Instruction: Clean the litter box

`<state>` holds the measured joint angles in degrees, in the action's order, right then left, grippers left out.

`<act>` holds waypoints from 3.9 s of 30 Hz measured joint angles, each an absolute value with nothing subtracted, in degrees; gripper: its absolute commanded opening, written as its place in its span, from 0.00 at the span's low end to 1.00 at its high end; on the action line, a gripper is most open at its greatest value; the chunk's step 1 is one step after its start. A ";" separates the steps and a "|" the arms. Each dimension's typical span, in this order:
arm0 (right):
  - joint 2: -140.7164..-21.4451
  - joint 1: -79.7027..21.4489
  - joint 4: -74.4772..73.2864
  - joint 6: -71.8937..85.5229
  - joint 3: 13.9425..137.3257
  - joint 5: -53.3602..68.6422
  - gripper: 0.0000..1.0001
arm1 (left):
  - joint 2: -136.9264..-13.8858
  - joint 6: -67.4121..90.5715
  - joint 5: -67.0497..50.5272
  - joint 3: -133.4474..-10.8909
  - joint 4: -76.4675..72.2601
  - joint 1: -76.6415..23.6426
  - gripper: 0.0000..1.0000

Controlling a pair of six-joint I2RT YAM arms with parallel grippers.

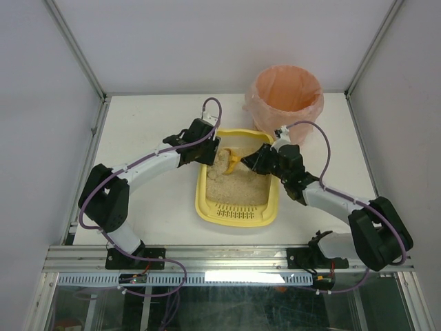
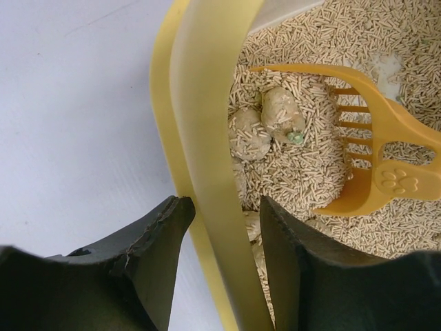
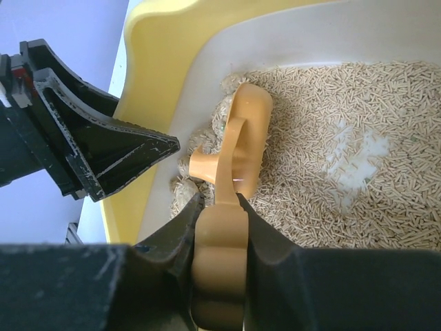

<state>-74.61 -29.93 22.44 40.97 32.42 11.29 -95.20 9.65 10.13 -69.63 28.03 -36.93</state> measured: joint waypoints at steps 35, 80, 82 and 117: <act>-75.75 -31.88 9.85 45.78 40.77 4.45 0.00 | -95.26 9.87 8.88 -69.63 27.46 -37.15 0.48; -41.78 -28.60 6.96 51.29 24.29 2.11 0.00 | -94.96 9.89 9.56 -69.60 27.55 -37.06 0.53; -37.32 -27.70 5.91 52.07 22.44 2.44 0.00 | -94.56 9.89 10.02 -69.45 27.57 -37.06 0.53; -30.89 -7.86 26.26 78.52 4.60 20.56 0.00 | -94.15 9.91 10.33 -68.84 26.87 -37.06 0.53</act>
<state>-30.89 -7.86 26.26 78.52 4.60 20.56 -94.15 9.91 10.33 -68.84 26.87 -37.06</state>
